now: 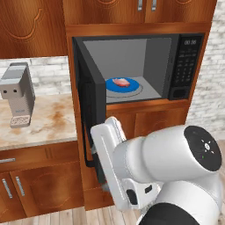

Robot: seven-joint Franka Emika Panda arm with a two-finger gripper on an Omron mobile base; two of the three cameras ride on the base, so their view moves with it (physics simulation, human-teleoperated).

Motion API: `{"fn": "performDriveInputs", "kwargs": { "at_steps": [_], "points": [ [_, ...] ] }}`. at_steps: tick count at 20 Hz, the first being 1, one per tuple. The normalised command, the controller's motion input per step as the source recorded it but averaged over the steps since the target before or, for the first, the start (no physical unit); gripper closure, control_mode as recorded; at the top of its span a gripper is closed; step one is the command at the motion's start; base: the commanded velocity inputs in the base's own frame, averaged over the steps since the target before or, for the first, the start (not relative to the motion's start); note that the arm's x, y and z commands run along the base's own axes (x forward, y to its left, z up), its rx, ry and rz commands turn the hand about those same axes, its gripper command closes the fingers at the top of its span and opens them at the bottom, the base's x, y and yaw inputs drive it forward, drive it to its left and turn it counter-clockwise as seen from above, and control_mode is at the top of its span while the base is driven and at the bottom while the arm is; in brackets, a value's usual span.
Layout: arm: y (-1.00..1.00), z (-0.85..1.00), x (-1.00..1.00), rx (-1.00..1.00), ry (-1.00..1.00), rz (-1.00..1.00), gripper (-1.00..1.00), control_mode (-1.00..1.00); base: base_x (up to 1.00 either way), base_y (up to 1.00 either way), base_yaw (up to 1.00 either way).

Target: Transport the steak from the fridge to the microwave and turn on the microwave.

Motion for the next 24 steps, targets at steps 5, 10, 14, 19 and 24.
{"fn": "performDriveInputs", "kwargs": {
  "at_steps": [5,10,14,19,24],
  "points": [
    [0.35,-0.21,0.68,-0.06,0.00,-0.15,-1.00,-1.00,0.00,0.00,0.00],
    [0.10,-0.30,0.68,-0.13,-0.04,-0.14,-1.00,-1.00,0.00,0.00,0.00],
    [0.15,-0.29,0.63,-0.14,-0.13,-0.11,-1.00,-1.00,0.00,0.00,0.00],
    [0.00,-0.20,0.38,-0.12,-0.11,-0.21,-1.00,-1.00,0.00,0.00,0.00],
    [-0.03,-0.17,0.17,-0.09,-0.07,-0.28,-1.00,-1.00,0.00,0.00,0.00]
  ]
}}
